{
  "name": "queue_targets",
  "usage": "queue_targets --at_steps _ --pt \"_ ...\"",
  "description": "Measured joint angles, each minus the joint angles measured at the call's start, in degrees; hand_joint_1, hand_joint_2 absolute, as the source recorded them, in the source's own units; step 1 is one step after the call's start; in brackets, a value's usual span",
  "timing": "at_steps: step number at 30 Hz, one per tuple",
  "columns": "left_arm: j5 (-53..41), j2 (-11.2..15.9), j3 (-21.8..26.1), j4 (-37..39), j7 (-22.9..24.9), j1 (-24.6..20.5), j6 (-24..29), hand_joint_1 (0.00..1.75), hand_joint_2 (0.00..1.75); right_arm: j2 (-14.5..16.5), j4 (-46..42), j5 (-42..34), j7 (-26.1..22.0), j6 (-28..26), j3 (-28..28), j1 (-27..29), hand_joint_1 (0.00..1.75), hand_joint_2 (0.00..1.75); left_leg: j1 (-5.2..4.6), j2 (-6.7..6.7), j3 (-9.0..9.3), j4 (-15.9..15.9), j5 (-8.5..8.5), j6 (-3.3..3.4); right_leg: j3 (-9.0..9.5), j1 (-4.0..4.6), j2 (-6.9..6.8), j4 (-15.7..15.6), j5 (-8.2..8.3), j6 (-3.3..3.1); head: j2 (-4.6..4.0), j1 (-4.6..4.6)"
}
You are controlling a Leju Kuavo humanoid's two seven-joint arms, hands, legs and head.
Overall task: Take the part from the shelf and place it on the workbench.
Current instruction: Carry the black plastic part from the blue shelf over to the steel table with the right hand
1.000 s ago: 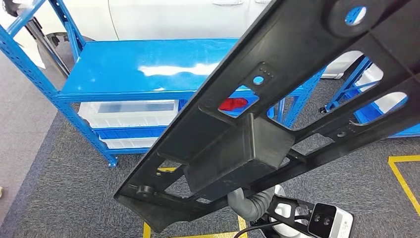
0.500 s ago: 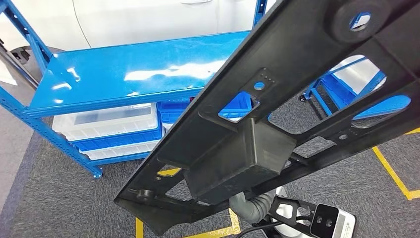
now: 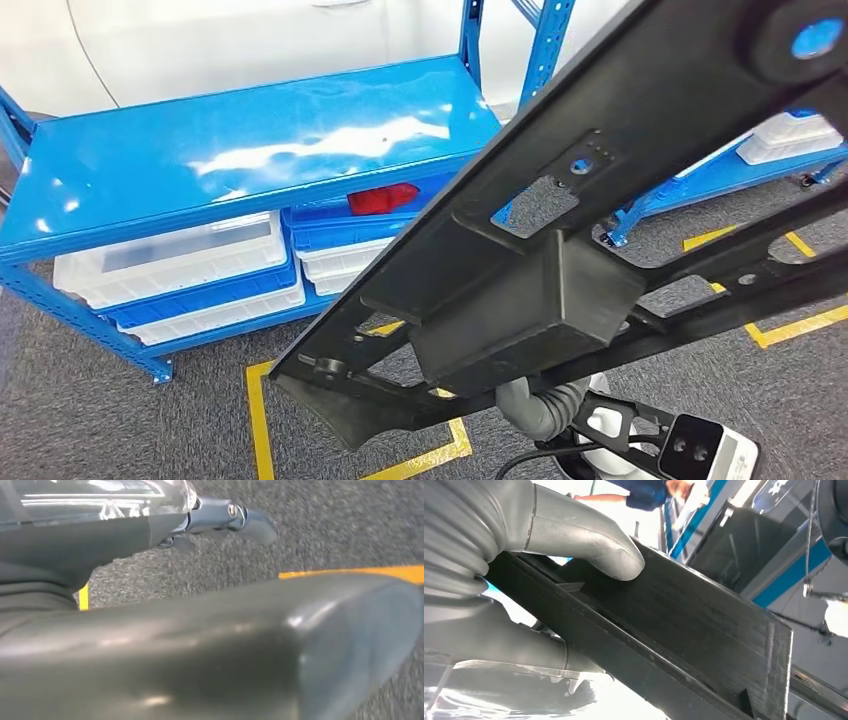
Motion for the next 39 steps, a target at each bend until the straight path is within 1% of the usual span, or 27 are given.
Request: queue_targets --at_steps 2,3,4,6,8,10,11,12,13,15,16,17,19,20,22,24,26,27,28,29,30,31,33,34,35,37,39 --pt "-0.93 -0.07 -0.02 0.0 0.13 -0.02 -0.59 0.0 0.0 -0.18 -1.63 1.3 -0.01 -1.64 -0.33 0.79 1.75 1.75 -0.33 0.86 0.11 0.18 -0.22 -0.35 3.61 0.64 -2.41 -7.01 2.02 -0.78 0.01 -0.01" --pt "-1.53 -0.09 -0.08 0.0 0.17 0.01 -1.01 0.0 0.0 -0.28 -2.52 2.0 -0.02 -2.72 -0.39 1.31 1.75 1.75 -0.45 1.28 0.15 0.24 -0.32 -0.59 4.29 0.93 -3.1 -8.53 2.19 -1.11 0.01 -0.01" --pt "-2.19 -0.1 -0.19 0.0 0.21 0.04 -1.51 0.0 0.0 -0.42 -3.43 2.74 -0.03 -4.0 -0.4 1.96 1.75 1.75 -0.54 1.75 0.21 0.25 -0.38 -0.86 4.27 1.16 -3.04 -8.8 2.05 -1.39 0.01 -0.02" --pt "-3.26 -0.08 -0.47 0.0 0.33 -0.03 -2.37 0.0 0.0 -0.79 -5.14 3.97 -0.04 -6.56 -0.29 3.35 1.75 1.75 -0.48 2.27 0.43 0.3 -0.68 -1.48 4.21 0.92 -1.78 -9.09 2.36 -1.94 0.01 -0.02" --pt "-3.87 -0.11 -0.63 0.01 0.55 -0.11 -2.98 0.0 0.0 -1.26 -6.5 4.68 -0.07 -8.48 0.2 4.0 1.75 1.75 -0.29 0.58 -0.36 2.68 -2.71 -2.1 4.27 0.5 -0.65 -9.49 2.77 -2.6 0.01 -0.02" --pt "-4.13 -0.16 -0.67 0.02 0.89 0.03 -3.37 0.0 0.0 -1.77 -7.31 4.82 -0.11 -9.52 0.96 4.1 1.75 1.75 -0.04 -1.81 -3.15 9.42 -6.65 -2.53 4.14 0.4 0.54 -9.57 2.99 -2.99 0.01 -0.02" --pt "-4.23 -0.17 -0.68 0.02 1.11 0.14 -3.45 0.0 0.0 -2.04 -7.52 4.74 -0.1 -9.75 1.29 4.14 1.75 1.75 0.04 -2.35 -4.8 13.29 -8.31 -2.67 4.06 0.42 1.22 -9.55 3.05 -3.06 0.01 -0.02" --pt "-4.29 -0.18 -0.69 0.02 1.36 0.25 -3.49 0.0 0.0 -2.32 -7.65 4.63 -0.08 -9.89 1.56 4.16 1.75 1.75 0.07 -2.6 -5.93 15.94 -9.04 -2.77 4.02 0.43 1.95 -9.51 3.1 -3.08 0.01 -0.02" --pt "-4.4 -0.22 -0.71 0.02 1.67 0.3 -3.5 0.0 0.0 -2.62 -7.82 4.53 -0.07 -10.0 1.79 4.15 1.75 1.75 0.1 -2.72 -6.18 16.62 -8.62 -2.79 4.02 0.43 2.71 -9.45 3.13 -3.05 0.02 -0.02" --pt "-4.67 -0.29 -0.77 0.02 2.25 0.32 -3.45 0.0 0.0 -3.06 -8.15 4.47 -0.04 -10.29 2.1 4.07 1.75 1.75 0.17 -2.92 -4.38 12.93 -5.68 -2.69 4.12 0.41 3.89 -9.33 3.16 -2.95 0.0 -0.02" --pt "-4.83 -0.33 -0.82 0.02 2.55 0.29 -3.41 0.0 0.0 -3.23 -8.39 4.48 -0.04 -10.54 2.21 3.99 1.75 1.75 0.23 -3.41 -2.75 9.45 -3.75 -2.58 4.17 0.41 4.38 -9.25 3.13 -2.87 0.0 -0.02" --pt "-5.03 -0.34 -0.9 0.04 2.87 0.3 -3.38 0.0 0.0 -3.33 -8.64 4.5 -0.04 -10.89 2.27 3.85 1.75 1.75 0.3 -4.62 -1.27 6.26 -2.48 -2.4 4.13 0.44 4.81 -9.15 3.12 -2.71 -0.01 -0.02" --pt "-5.41 -0.41 -1.1 0.09 3.56 0.27 -3.32 0.0 0.0 -3.46 -9.19 4.51 -0.04 -11.66 2.33 3.36 1.75 1.75 0.41 -6.73 0.74 1.35 -1.2 -2.04 3.64 0.47 5.78 -8.8 3.22 -2.12 0.0 -0.02" --pt "-5.6 -0.44 -1.22 0.12 3.93 0.23 -3.3 0.0 0.0 -3.5 -9.5 4.47 -0.04 -11.92 2.35 3.14 1.75 1.75 0.37 -7.25 0.99 0.59 -1.33 -1.83 3.3 0.42 6.27 -8.71 3.37 -1.73 0.01 -0.02" --pt "-5.82 -0.55 -1.42 0.13 4.39 0.07 -3.22 0.0 0.0 -3.54 -10.04 4.32 -0.01 -11.85 2.35 2.91 1.75 1.75 0.42 -6.34 0.99 0.2 -1.14 -1.25 2.81 0.3 7.14 -8.67 3.63 -0.98 0.01 -0.02" --pt "-5.93 -0.6 -1.52 0.13 4.51 0.02 -3.12 0.0 0.0 -3.55 -10.6 4.22 -0.01 -11.23 2.32 2.57 1.75 1.75 0.66 -5.06 1.08 -0.34 -0.73 -0.45 1.74 0.45 5.59 -6.63 2.22 -0.38 0.0 0.0" --pt "-5.88 -0.53 -1.52 0.13 4.42 0.09 -2.99 0.0 0.0 -3.55 -10.95 4.22 -0.03 -10.53 2.26 2.11 1.75 1.75 0.59 -3.65 1.1 -0.59 -0.58 0.03 -1.28 0.41 2.69 -0.1 -1.47 0.14 0.0 0.01" --pt "-5.8 -0.46 -1.51 0.13 4.38 0.18 -2.88 0.0 0.0 -3.55 -11.01 4.23 -0.04 -10.24 2.22 1.98 1.75 1.75 0.49 -2.93 1.08 -0.57 -0.61 0.12 -3.11 0.26 1.92 3.86 -3.22 0.36 0.0 0.0" --pt "-5.71 -0.38 -1.5 0.13 4.33 0.25 -2.73 0.0 0.0 -3.55 -11.05 4.23 -0.04 -10.02 2.19 1.97 1.75 1.75 0.44 -2.23 1.07 -0.55 -0.64 0.13 -4.44 0.11 1.55 6.77 -4.14 0.55 -0.01 0.0" --pt "-5.64 -0.31 -1.49 0.13 4.3 0.25 -2.59 0.0 0.0 -3.55 -11.1 4.24 -0.03 -9.85 2.15 1.97 1.75 1.75 0.41 -1.56 1.09 -0.53 -0.7 0.09 -4.79 -0.02 1.32 7.7 -3.97 0.67 0.0 0.0" --pt "-5.58 -0.26 -1.49 0.13 4.27 0.2 -2.46 0.0 0.0 -3.55 -11.21 4.24 -0.03 -9.74 2.12 1.96 1.75 1.75 0.4 -0.95 1.17 -0.51 -0.78 0.0 -3.93 -0.12 1.05 6.23 -2.75 0.73 0.0 0.0" --pt "-5.52 -0.22 -1.48 0.13 4.26 0.14 -2.38 0.0 0.0 -3.55 -11.39 4.24 -0.02 -9.69 2.09 1.95 1.75 1.75 0.4 -0.39 1.31 -0.5 -0.9 -0.16 -1.95 -0.16 0.45 2.64 -0.82 0.68 0.01 0.0" --pt "-5.3 -0.05 -1.4 0.13 4.53 0.07 -2.22 0.0 0.0 -3.54 -11.81 4.25 -0.03 -9.63 1.91 1.82 1.75 1.75 0.19 0.53 1.66 -0.37 -1.27 -0.67 2.31 0.13 -2.02 -5.35 1.97 0.15 0.01 -0.01" --pt "-5.13 0.13 -1.3 0.13 4.78 0.06 -2.19 0.0 0.0 -3.53 -11.95 4.26 -0.04 -9.6 1.76 1.72 1.75 1.75 0.04 0.96 1.79 -0.3 -1.44 -0.97 3.46 0.36 -2.86 -7.68 2.48 -0.25 0.01 -0.01" --pt "-4.96 0.33 -1.14 0.13 5.06 0.05 -2.26 0.0 0.0 -3.52 -12.03 4.27 -0.04 -9.54 1.56 1.63 1.75 1.75 -0.13 1.43 1.87 -0.25 -1.56 -1.29 3.77 0.63 -3.19 -8.53 2.41 -0.68 0.0 -0.01" --pt "-4.57 0.78 -0.67 0.11 5.43 -0.09 -2.68 0.0 0.0 -3.48 -12.1 4.23 -0.04 -9.06 1.08 1.53 1.75 1.75 -0.19 2.37 1.99 -0.24 -1.79 -1.9 3.54 0.71 -2.02 -8.67 2.55 -1.48 0.01 -0.01" --pt "-4.07 1.24 -0.12 0.09 5.55 -0.29 -2.97 0.0 0.0 -3.36 -12.07 4.04 -0.02 -8.27 0.67 1.35 1.75 1.75 0.03 1.1 1.44 1.45 -3.33 -2.47 3.54 0.46 -0.93 -9.01 2.84 -2.32 0.01 -0.02"
